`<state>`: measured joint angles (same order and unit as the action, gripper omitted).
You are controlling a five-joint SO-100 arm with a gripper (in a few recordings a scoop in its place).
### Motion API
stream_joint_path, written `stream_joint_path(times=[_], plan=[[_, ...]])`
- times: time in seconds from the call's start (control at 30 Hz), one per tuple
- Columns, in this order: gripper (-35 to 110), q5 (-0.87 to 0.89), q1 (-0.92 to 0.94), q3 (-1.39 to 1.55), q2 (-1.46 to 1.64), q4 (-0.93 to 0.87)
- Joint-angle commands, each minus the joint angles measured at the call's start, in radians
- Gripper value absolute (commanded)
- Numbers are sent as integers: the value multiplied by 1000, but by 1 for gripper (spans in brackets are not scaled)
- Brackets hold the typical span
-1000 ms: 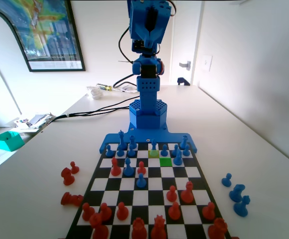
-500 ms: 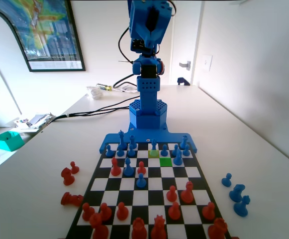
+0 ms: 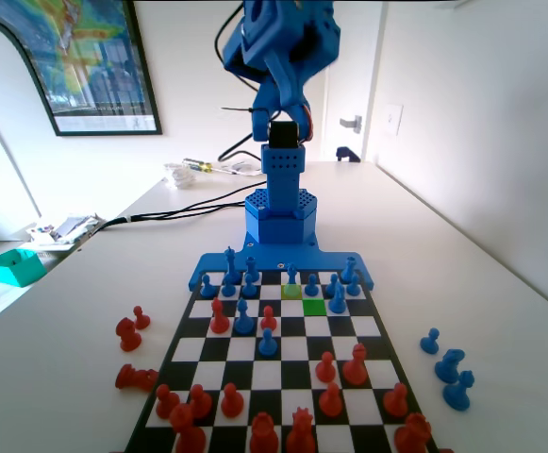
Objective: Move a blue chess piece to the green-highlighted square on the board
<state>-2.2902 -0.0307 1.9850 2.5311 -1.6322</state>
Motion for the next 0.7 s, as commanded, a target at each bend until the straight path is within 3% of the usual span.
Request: stream_joint_path(times=[0.0, 0.37, 0.67], plan=[[1, -83, -9, -54, -112, 11], [1, -193, -5, 107, -337, 138], [10, -299, 15, 258, -451, 253]])
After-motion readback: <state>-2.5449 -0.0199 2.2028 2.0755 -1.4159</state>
